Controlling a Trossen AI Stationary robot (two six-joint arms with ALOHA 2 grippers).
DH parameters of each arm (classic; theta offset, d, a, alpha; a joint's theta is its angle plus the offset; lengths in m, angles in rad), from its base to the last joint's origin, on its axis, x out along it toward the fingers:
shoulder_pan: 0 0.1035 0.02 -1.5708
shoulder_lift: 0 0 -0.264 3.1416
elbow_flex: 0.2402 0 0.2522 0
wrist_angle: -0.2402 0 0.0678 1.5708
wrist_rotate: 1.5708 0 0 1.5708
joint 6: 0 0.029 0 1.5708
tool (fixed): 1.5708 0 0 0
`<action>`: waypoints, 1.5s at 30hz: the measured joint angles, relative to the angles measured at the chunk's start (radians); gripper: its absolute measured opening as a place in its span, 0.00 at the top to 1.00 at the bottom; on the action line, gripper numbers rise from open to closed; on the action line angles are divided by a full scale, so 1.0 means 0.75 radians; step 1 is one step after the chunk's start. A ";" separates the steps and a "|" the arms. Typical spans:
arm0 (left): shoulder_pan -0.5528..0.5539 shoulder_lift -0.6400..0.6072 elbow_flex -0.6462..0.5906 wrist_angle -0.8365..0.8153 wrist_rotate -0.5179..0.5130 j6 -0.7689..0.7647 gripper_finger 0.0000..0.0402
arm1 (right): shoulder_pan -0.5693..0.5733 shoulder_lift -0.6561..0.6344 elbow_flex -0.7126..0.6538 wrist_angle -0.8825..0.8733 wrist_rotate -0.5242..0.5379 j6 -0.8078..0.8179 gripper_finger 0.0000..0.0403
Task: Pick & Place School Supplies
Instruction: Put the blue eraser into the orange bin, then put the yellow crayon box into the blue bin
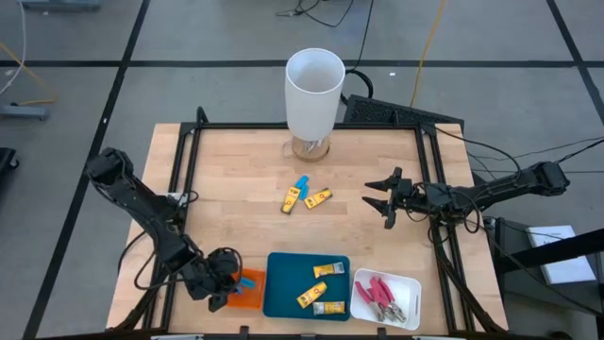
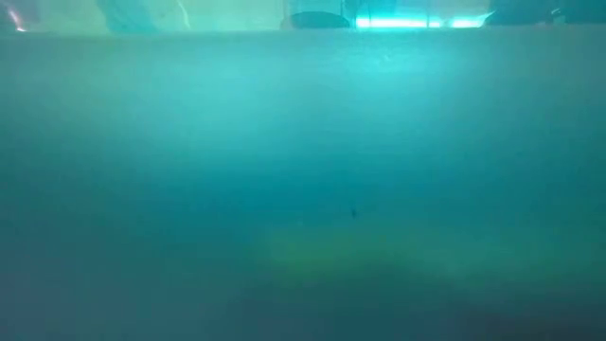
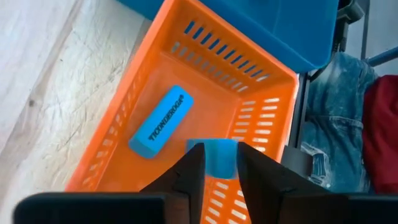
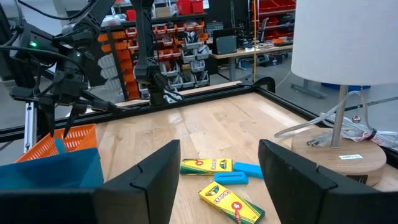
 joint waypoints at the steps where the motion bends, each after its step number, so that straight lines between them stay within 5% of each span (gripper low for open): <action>1: 0.001 0.000 0.000 0.000 -0.001 -0.003 0.74 | 0.000 0.000 0.000 -0.001 0.000 0.000 0.48; 16: 0.045 -0.001 0.000 -0.003 0.014 0.072 0.59 | 0.000 0.001 0.000 -0.007 0.000 0.000 0.48; 25: 0.153 -0.002 0.000 0.030 -0.010 0.303 0.59 | 0.000 0.041 0.001 0.000 0.009 -0.002 0.48; 35: 0.332 -0.153 0.000 -0.012 -0.192 0.721 0.64 | -0.108 0.399 0.003 0.128 0.031 0.097 0.45; 39: 0.440 -0.245 0.000 -0.008 -0.210 0.901 0.66 | -0.186 0.572 0.038 0.130 -0.079 0.150 0.42; 45: 0.673 -0.354 -0.166 0.315 -0.119 1.123 0.70 | -0.279 0.862 0.221 0.077 -0.222 0.079 0.37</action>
